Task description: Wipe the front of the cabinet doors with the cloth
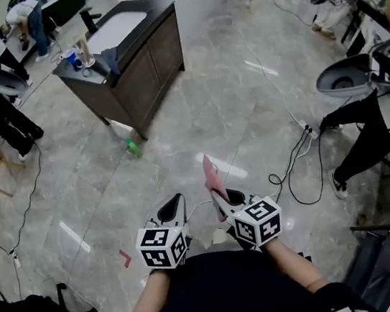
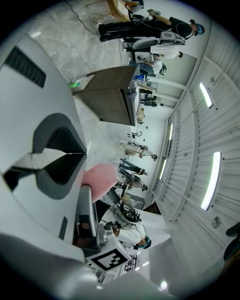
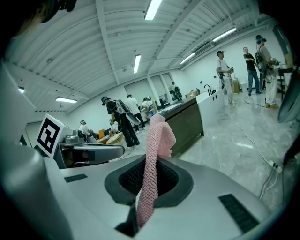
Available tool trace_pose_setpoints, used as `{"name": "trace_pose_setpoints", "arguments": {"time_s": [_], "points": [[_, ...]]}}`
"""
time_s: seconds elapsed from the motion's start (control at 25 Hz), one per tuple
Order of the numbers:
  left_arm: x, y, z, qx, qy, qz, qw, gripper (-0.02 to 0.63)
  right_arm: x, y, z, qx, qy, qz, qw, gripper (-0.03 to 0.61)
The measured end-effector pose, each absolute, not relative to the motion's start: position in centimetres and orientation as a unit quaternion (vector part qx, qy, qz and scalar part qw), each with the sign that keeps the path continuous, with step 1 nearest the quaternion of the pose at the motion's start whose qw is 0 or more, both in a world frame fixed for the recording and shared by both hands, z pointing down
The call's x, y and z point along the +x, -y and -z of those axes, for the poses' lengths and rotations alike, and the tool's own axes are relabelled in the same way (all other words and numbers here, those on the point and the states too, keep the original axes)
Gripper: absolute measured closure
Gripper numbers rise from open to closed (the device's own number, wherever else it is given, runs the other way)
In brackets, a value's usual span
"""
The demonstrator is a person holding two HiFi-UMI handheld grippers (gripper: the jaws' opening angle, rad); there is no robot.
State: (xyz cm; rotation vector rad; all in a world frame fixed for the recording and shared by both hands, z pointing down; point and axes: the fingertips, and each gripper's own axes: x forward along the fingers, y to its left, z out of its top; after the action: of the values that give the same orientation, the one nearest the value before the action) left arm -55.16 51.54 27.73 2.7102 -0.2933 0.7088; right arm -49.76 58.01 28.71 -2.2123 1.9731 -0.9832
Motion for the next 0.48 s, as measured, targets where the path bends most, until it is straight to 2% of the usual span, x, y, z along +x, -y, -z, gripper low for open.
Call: {"name": "trace_pose_setpoints", "arguments": {"time_s": [0.48], "points": [[-54.0,-50.6,-28.1,0.947,0.126,-0.242,0.170,0.603,-47.3,-58.3,-28.8,-0.711,-0.634,0.304,0.016,0.537]]}}
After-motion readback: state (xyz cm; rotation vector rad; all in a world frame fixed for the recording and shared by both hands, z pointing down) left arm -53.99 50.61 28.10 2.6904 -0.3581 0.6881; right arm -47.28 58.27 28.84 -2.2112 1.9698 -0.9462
